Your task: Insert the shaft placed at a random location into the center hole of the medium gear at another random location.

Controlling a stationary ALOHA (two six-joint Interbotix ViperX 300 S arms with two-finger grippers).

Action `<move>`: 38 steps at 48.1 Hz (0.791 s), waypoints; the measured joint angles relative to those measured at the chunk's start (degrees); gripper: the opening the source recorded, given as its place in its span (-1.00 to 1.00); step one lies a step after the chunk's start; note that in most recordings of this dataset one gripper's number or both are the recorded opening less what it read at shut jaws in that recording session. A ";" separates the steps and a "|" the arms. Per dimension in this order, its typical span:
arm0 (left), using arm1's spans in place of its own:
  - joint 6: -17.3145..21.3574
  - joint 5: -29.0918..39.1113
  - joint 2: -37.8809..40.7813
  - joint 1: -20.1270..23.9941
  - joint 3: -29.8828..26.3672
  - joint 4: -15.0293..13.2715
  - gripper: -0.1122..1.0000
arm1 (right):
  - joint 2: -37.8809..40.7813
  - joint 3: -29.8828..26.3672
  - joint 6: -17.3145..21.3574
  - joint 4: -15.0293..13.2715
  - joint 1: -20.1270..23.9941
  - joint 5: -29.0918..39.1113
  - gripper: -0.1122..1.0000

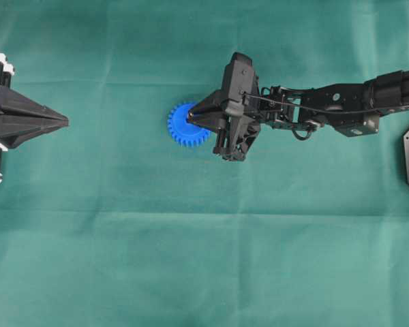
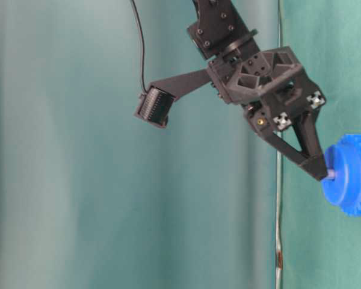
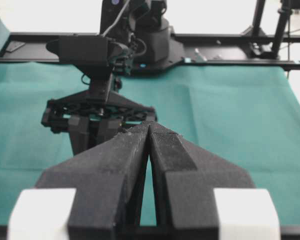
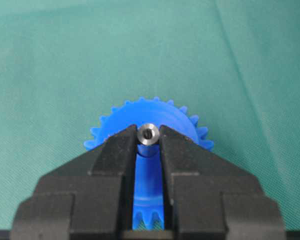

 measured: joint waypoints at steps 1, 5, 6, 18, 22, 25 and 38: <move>0.00 0.00 0.00 0.00 0.00 0.09 -0.79 | 0.18 -0.09 0.00 0.09 0.00 -0.09 -0.54; 0.00 0.00 0.00 0.00 0.00 0.09 -0.79 | 0.70 -0.26 0.00 0.09 -0.09 0.00 -0.54; 0.00 0.09 0.00 0.00 0.00 0.09 -0.79 | 0.79 -0.35 0.00 0.00 -0.09 -0.09 -0.54; 0.00 0.00 0.09 0.00 -0.09 0.09 -0.79 | 1.32 -0.79 0.00 0.09 -0.09 0.00 -0.54; 0.00 0.00 0.09 0.00 0.00 0.00 -0.79 | 1.32 -0.88 0.00 0.00 -0.09 0.00 -0.54; 0.00 0.00 0.09 0.00 -0.09 0.09 -0.79 | 1.32 -0.88 0.00 0.00 -0.09 0.18 -0.54; 0.00 0.00 0.00 0.00 0.00 0.00 -0.79 | 1.41 -1.85 0.09 0.00 -0.18 0.70 0.10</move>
